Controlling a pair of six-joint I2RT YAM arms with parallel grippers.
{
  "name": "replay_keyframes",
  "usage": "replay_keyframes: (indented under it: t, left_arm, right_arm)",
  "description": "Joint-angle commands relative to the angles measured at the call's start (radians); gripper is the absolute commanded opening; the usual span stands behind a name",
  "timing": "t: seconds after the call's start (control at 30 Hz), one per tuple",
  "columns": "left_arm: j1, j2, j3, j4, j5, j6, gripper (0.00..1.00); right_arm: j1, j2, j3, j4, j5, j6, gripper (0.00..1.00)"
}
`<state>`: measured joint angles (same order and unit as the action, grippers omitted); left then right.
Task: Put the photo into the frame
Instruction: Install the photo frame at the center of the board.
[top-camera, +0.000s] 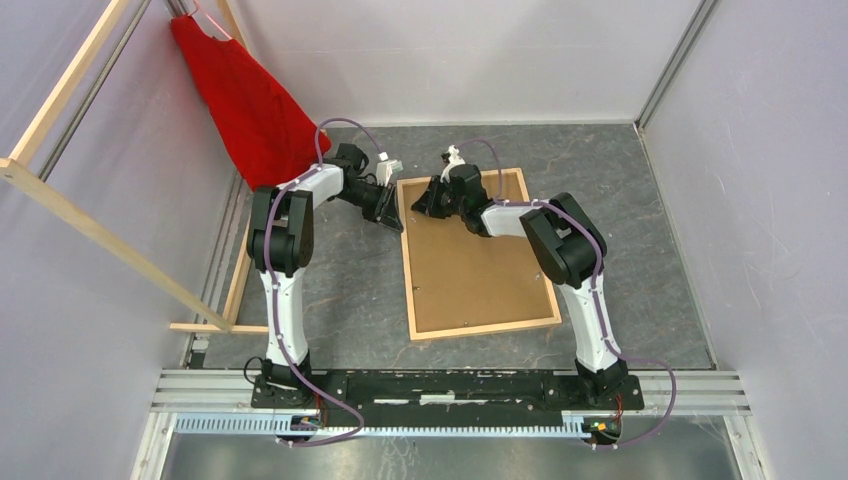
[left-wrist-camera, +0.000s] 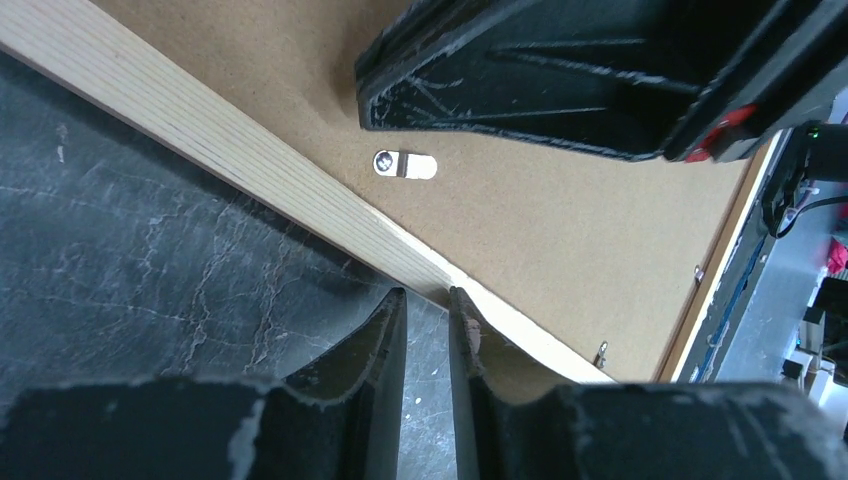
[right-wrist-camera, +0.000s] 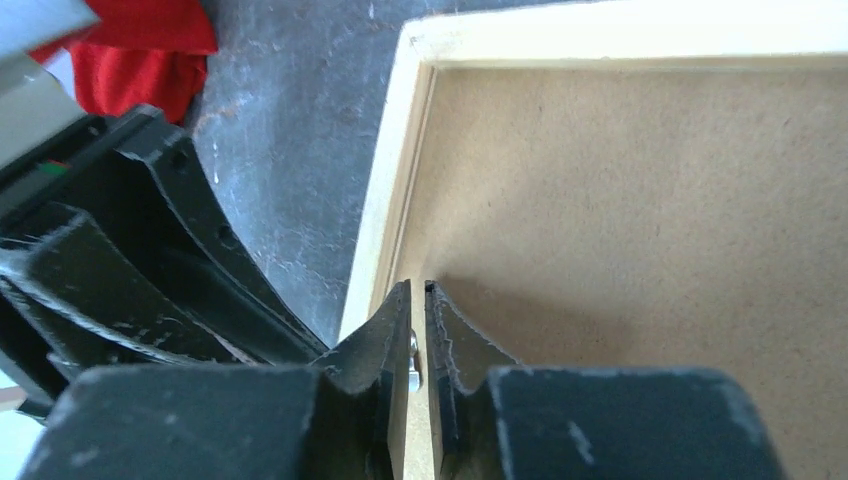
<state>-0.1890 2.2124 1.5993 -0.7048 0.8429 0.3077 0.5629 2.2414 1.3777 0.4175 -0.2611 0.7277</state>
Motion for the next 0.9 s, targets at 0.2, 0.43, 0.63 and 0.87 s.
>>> replay_keyframes:
  t: [0.2,0.43,0.63,0.87]
  left_arm:
    - [-0.001,0.021,0.004,0.023,-0.033,-0.016,0.27]
    - [-0.001,0.017,-0.008,0.027,-0.039,-0.010,0.26]
    - [-0.001,0.016,-0.008,0.030,-0.039,-0.009,0.25]
    - [-0.005,0.015,-0.005,0.030,-0.041,-0.006,0.25]
  right_arm:
    - [-0.003,-0.002,0.009,-0.073,-0.046,-0.029,0.09]
    - [-0.009,-0.037,-0.031,-0.081,-0.060,-0.037,0.08]
    - [-0.006,-0.066,-0.073,-0.070,-0.076,-0.028,0.07]
    - [0.005,-0.054,-0.068,-0.073,-0.100,-0.025,0.07]
